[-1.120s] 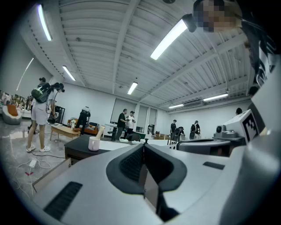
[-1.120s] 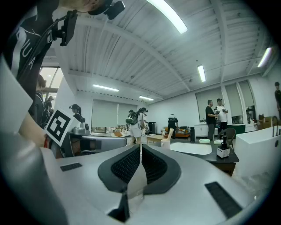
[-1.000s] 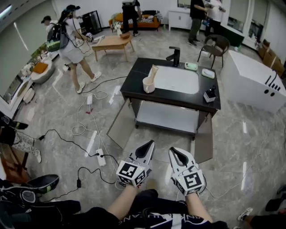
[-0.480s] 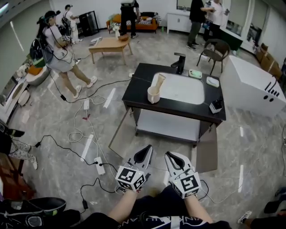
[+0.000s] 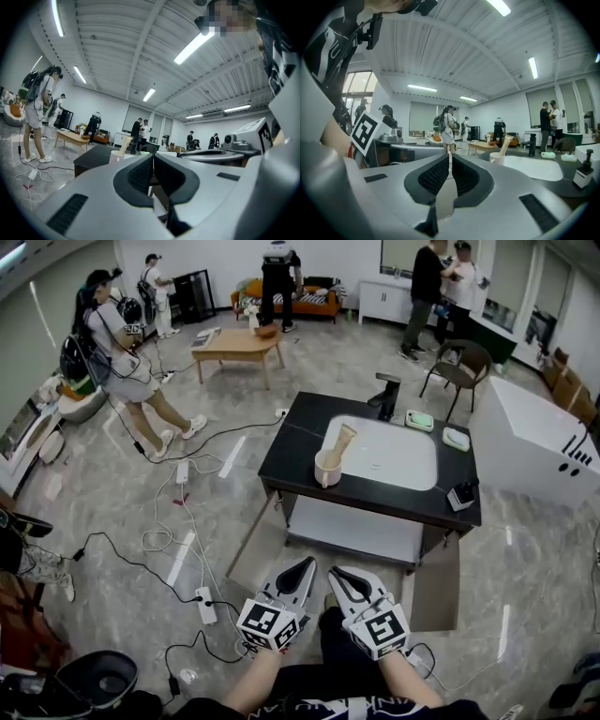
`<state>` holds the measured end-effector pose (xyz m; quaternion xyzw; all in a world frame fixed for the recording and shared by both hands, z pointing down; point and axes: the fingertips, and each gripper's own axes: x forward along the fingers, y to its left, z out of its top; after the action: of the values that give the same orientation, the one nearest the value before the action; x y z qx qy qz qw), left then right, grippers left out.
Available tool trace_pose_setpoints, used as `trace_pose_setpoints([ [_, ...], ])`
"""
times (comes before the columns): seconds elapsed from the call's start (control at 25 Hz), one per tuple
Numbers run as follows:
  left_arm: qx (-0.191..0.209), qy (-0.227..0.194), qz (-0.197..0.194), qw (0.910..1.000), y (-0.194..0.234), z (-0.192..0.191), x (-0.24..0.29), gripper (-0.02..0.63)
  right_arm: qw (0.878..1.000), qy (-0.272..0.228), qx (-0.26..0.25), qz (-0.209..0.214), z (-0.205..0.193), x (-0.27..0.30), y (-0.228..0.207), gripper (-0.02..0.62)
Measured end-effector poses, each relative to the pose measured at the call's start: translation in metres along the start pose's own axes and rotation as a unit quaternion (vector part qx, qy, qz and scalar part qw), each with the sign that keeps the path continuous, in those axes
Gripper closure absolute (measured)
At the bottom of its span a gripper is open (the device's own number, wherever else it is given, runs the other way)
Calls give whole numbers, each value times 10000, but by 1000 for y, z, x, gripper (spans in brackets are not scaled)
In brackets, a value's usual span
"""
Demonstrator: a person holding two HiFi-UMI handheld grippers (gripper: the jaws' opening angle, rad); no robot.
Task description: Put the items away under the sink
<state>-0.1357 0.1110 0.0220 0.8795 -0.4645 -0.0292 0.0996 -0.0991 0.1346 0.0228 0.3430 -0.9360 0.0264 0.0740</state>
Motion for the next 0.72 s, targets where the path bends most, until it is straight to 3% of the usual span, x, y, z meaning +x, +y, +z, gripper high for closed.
trace_pose_setpoints([
  [0.72, -324, 304, 86, 9990, 63, -8, 122, 595, 9990, 231, 373, 96, -6, 88, -116, 555],
])
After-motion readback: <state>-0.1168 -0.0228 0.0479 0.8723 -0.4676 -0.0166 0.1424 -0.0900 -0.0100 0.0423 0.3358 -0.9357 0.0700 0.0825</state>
